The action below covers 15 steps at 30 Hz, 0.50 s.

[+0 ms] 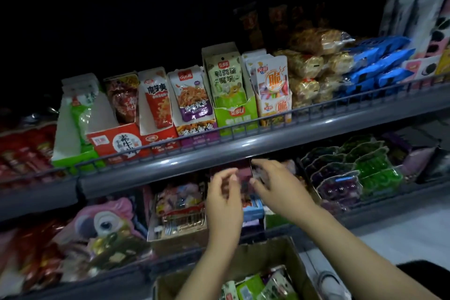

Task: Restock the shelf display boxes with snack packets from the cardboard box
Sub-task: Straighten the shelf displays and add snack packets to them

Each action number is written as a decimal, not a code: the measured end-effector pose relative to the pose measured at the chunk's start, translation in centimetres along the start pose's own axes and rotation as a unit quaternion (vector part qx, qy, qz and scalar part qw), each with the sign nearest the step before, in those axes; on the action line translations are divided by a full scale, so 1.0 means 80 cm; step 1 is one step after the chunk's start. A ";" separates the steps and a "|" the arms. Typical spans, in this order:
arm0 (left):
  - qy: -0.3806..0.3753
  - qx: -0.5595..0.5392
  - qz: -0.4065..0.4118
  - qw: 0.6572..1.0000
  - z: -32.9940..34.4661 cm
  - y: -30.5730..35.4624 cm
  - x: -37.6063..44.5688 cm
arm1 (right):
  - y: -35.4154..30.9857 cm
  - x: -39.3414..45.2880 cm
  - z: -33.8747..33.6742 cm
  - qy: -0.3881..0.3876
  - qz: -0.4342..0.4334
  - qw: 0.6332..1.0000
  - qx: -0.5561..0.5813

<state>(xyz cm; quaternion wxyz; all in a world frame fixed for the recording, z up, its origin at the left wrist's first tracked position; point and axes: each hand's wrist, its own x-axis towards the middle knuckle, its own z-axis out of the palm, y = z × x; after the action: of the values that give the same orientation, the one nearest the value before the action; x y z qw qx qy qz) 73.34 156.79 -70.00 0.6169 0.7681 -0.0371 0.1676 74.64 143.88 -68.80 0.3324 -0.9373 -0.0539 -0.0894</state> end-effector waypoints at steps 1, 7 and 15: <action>0.002 0.002 -0.019 1.000 -0.006 -0.015 -0.009 | 0.003 -0.007 0.013 -0.020 0.004 1.000 -0.005; -0.042 0.117 -0.122 0.985 -0.030 -0.133 -0.064 | 0.035 -0.056 0.104 -0.135 0.078 0.988 -0.007; -0.115 0.226 -0.250 0.934 -0.044 -0.256 -0.137 | 0.123 -0.131 0.225 -0.275 0.173 0.945 -0.029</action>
<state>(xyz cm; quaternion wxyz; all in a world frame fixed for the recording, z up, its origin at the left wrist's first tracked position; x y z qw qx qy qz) 67.65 163.34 -91.83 0.4404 0.8858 0.1242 -0.0776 68.36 147.23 -90.66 0.2879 -0.9296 0.0222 0.2293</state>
